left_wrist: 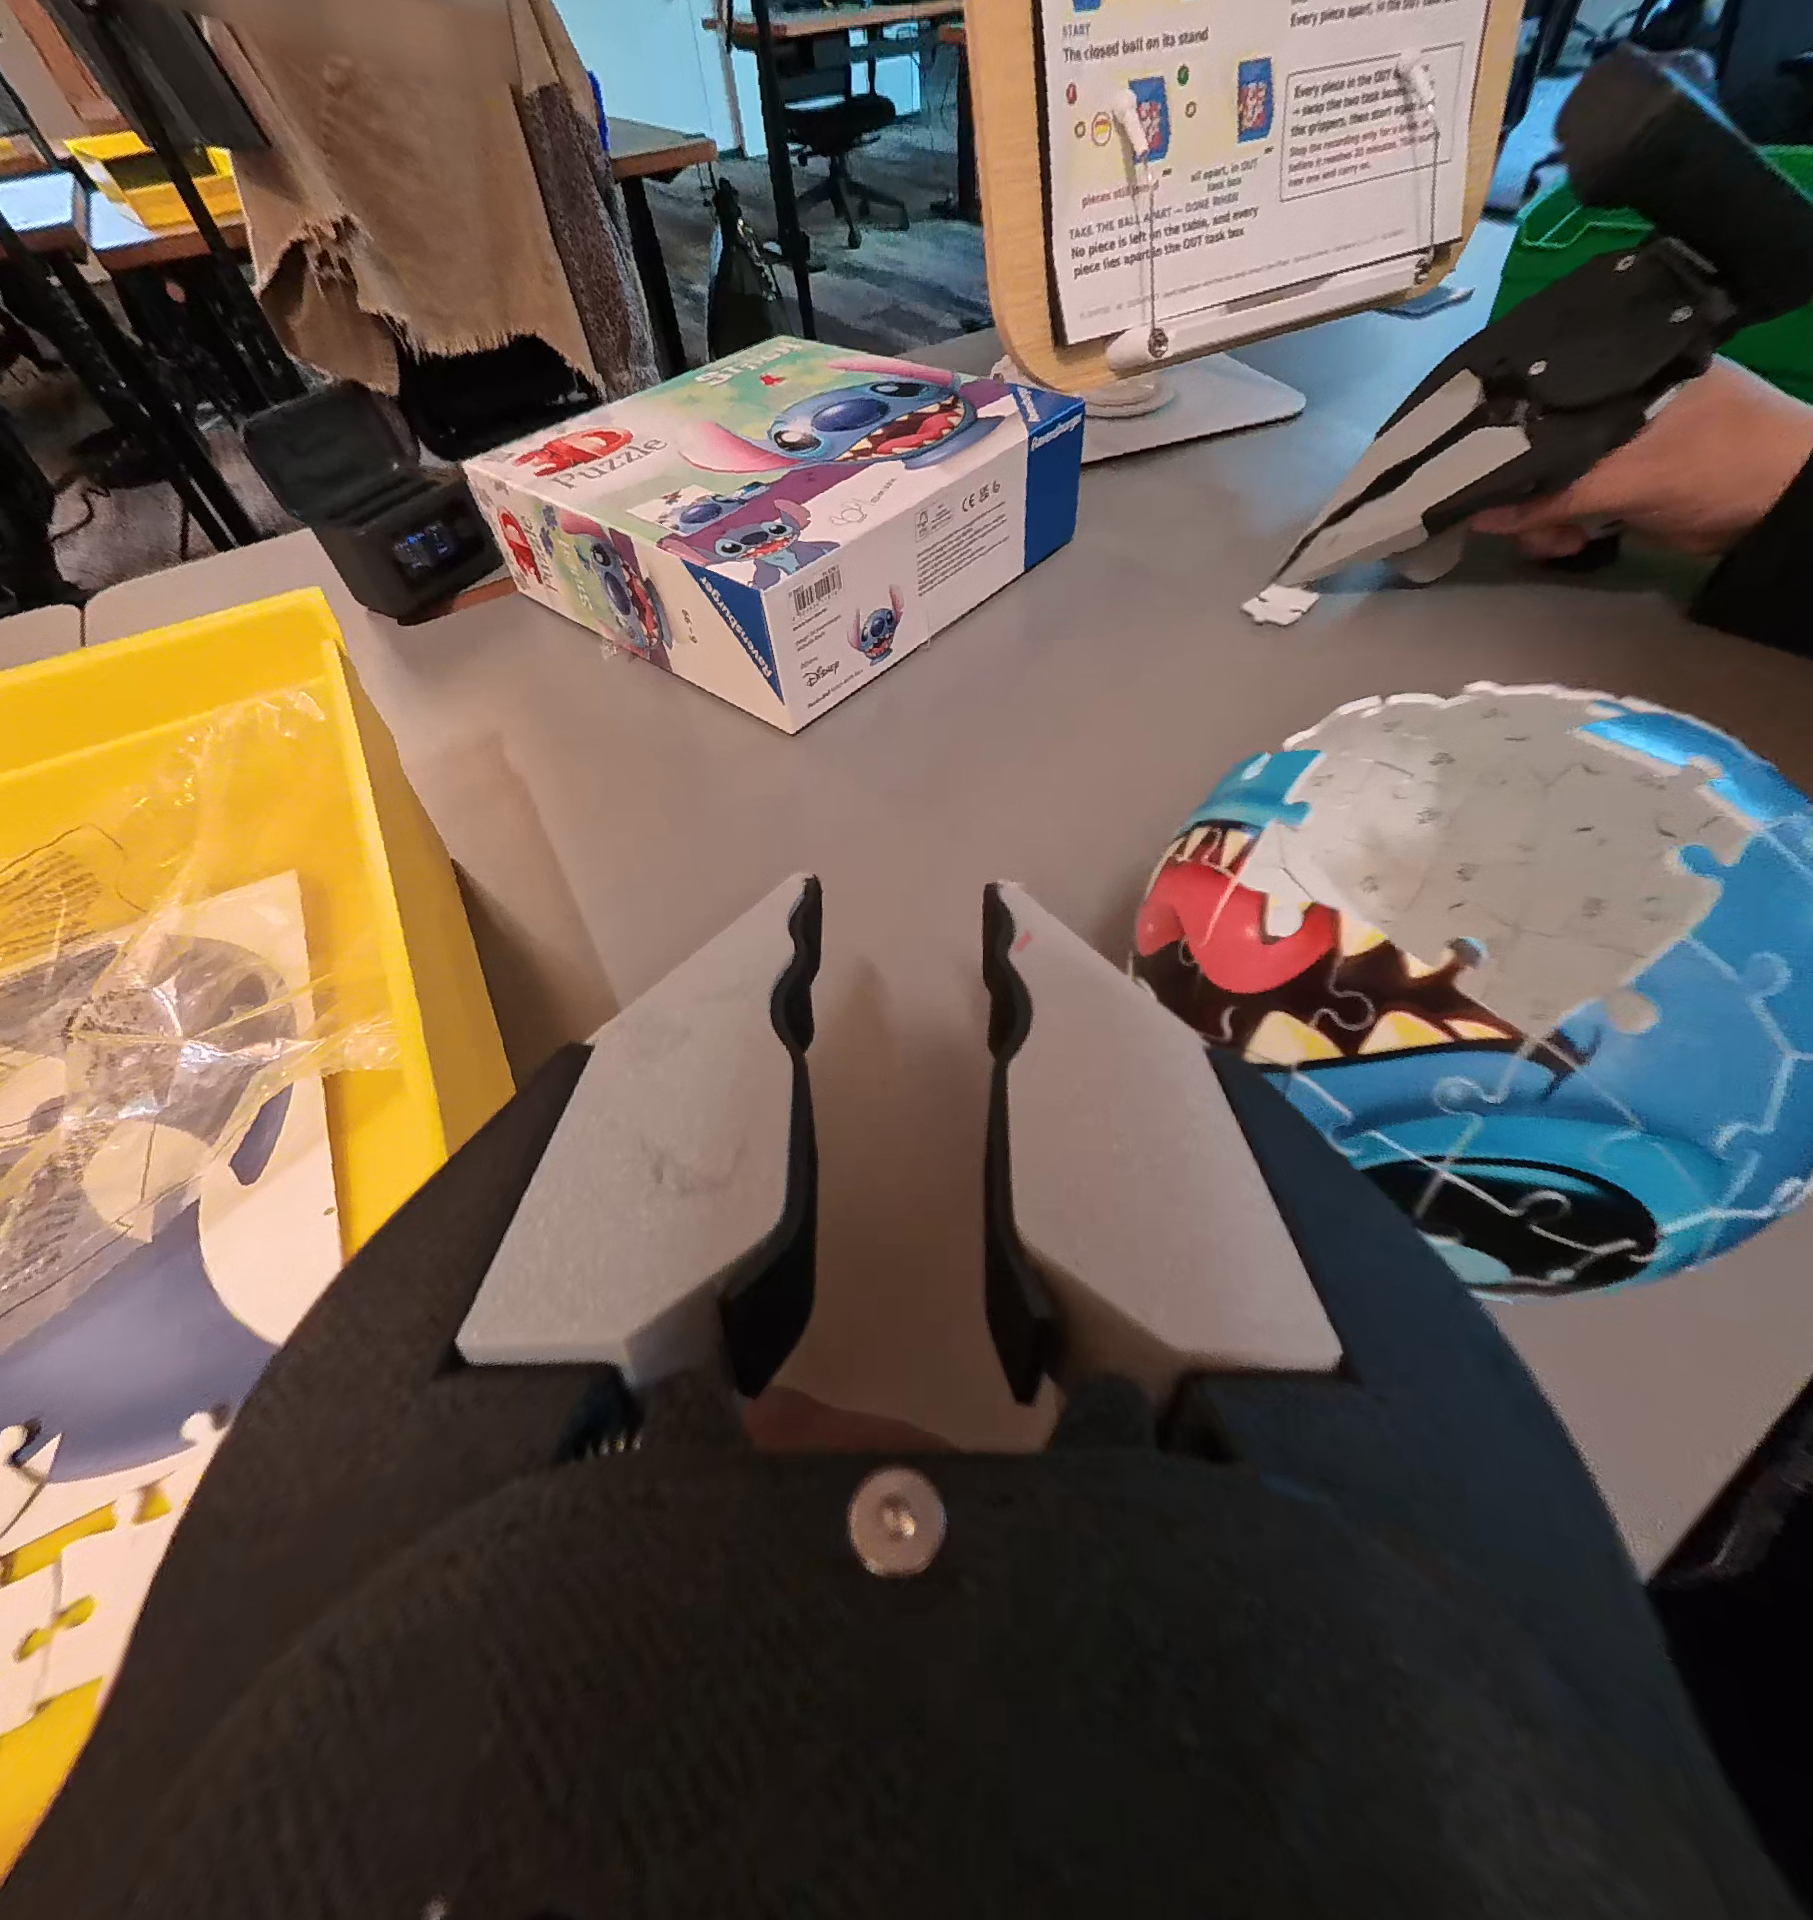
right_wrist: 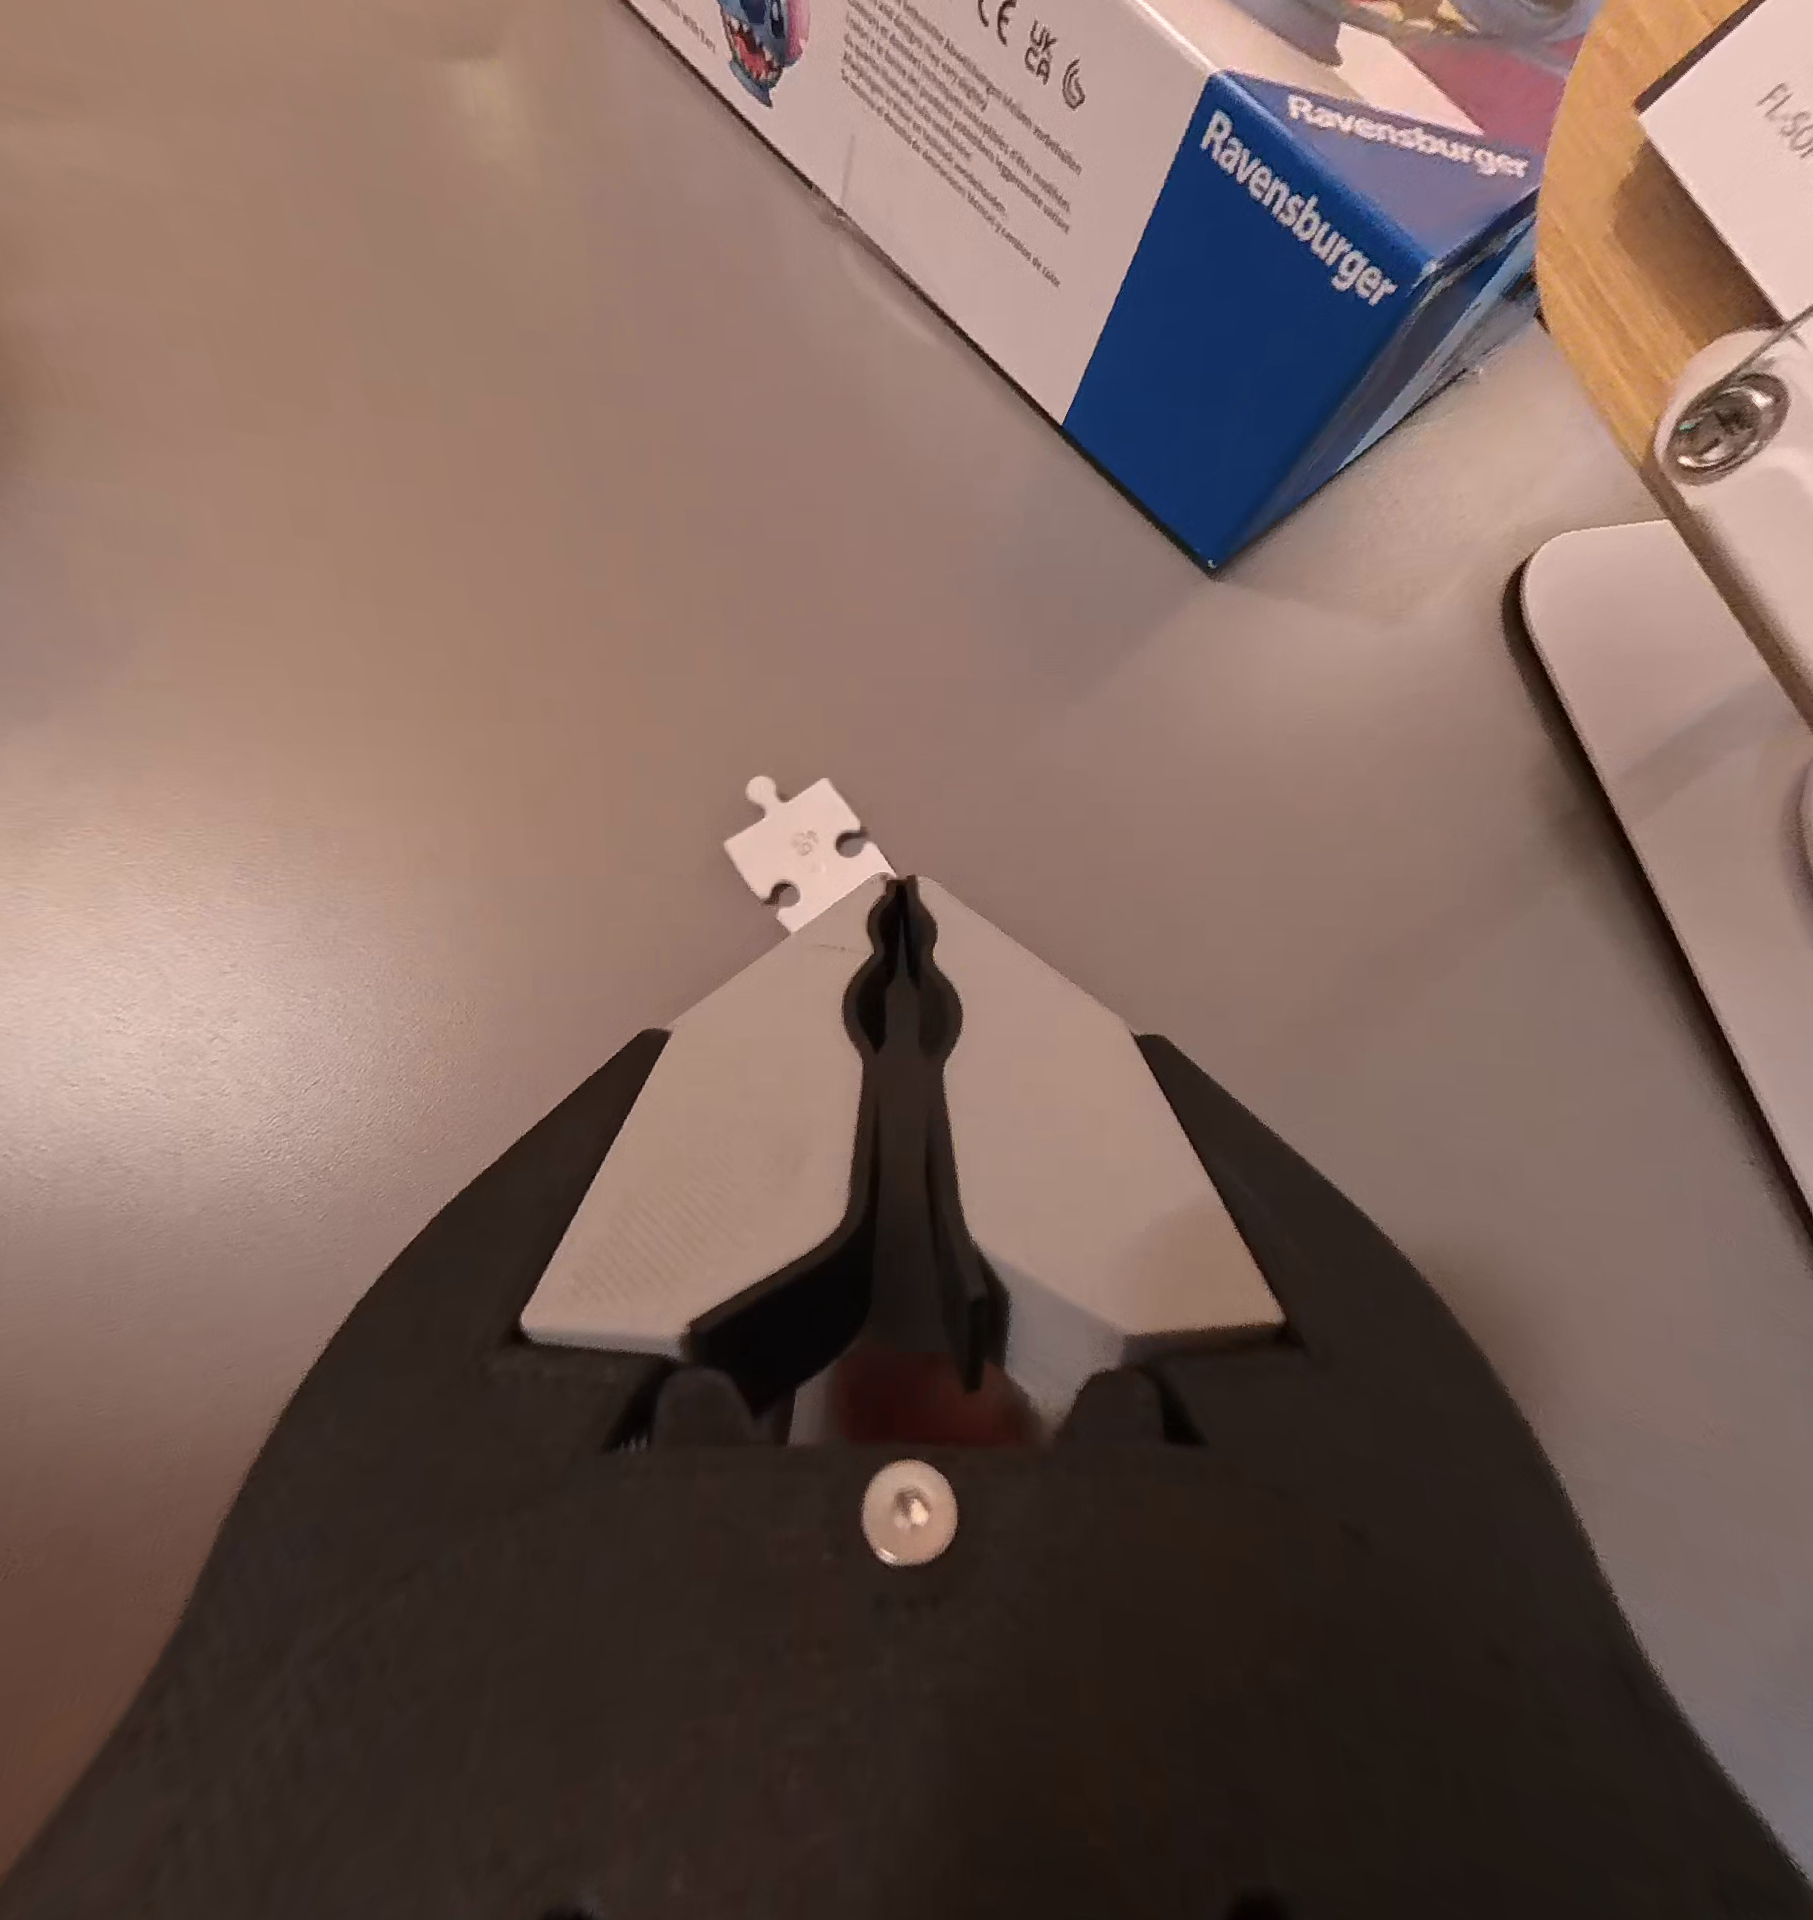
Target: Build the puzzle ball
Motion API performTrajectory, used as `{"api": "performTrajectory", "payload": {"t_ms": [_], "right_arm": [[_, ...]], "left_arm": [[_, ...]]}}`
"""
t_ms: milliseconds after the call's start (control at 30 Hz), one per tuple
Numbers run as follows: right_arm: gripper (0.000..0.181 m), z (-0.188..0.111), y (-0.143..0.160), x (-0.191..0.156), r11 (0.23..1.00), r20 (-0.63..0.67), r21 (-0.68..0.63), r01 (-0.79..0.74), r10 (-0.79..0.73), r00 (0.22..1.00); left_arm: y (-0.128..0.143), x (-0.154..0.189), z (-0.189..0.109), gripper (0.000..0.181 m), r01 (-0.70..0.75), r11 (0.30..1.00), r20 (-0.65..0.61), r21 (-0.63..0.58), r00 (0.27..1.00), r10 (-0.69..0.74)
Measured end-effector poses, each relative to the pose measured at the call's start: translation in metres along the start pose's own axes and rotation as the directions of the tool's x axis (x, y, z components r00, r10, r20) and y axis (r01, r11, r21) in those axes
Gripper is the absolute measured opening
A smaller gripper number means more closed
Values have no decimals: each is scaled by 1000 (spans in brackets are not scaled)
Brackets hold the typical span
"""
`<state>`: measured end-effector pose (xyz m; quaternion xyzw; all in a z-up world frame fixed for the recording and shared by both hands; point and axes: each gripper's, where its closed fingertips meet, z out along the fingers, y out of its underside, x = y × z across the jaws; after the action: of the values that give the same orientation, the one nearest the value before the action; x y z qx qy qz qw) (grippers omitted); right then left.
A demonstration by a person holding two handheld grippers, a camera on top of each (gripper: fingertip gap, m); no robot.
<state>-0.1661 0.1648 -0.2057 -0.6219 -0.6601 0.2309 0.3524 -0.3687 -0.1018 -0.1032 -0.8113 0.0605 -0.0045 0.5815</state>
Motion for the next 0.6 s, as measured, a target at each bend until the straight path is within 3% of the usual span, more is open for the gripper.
{"api": "performTrajectory", "payload": {"t_ms": [333,600], "right_arm": [[7,-22,-21,31,969,-73,218,-115,134,988],[7,-20,-19,32,974,-92,200,-107,127,988]], "left_arm": [[27,-4,30,31,78,997,4,29,997,-78],[19,-9,35,26,61,992,55,108,996,-68]]}}
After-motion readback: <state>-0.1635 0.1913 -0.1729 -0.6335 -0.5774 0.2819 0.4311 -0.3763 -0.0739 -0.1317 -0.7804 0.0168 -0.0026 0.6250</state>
